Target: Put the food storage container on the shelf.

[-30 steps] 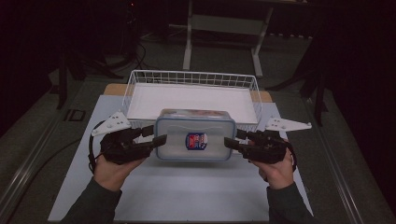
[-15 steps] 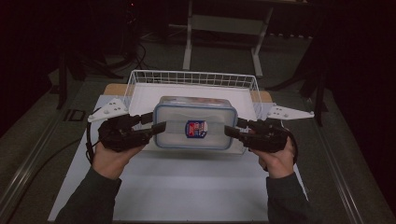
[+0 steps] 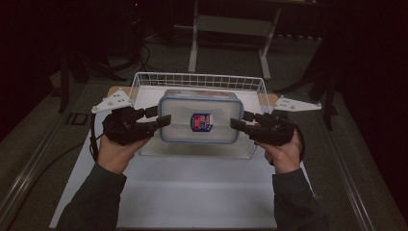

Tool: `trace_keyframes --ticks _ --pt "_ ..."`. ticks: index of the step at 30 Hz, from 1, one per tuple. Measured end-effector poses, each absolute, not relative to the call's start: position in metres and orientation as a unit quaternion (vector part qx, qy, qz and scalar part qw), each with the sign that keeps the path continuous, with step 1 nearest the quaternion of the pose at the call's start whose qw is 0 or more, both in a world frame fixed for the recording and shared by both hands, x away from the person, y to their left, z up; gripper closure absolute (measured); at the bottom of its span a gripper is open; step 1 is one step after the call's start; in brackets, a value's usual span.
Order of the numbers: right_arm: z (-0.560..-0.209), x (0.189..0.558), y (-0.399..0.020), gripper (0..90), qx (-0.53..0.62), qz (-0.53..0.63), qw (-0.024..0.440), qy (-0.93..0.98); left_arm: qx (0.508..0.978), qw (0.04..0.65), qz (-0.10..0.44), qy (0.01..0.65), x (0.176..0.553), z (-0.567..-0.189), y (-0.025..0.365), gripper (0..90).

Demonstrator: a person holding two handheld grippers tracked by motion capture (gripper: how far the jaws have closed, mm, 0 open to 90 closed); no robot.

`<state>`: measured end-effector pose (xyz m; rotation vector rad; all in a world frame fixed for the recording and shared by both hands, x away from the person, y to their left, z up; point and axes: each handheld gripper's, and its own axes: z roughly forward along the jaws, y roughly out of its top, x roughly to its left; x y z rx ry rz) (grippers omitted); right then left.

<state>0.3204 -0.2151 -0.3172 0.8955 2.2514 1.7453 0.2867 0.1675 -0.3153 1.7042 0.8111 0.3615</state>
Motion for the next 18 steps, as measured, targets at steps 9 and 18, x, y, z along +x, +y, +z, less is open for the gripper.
trace_keyframes --ticks 9,18 --pt "-0.314 0.333 -0.214 49.1 0.301 0.587 0.079 0.748 0.722 0.578 0.158 0.346 0.299 -0.313 0.168 51.5" --pt "-0.311 0.349 -0.213 49.1 0.309 0.588 0.075 0.743 0.718 0.581 0.154 0.352 0.317 -0.309 0.170 51.4"
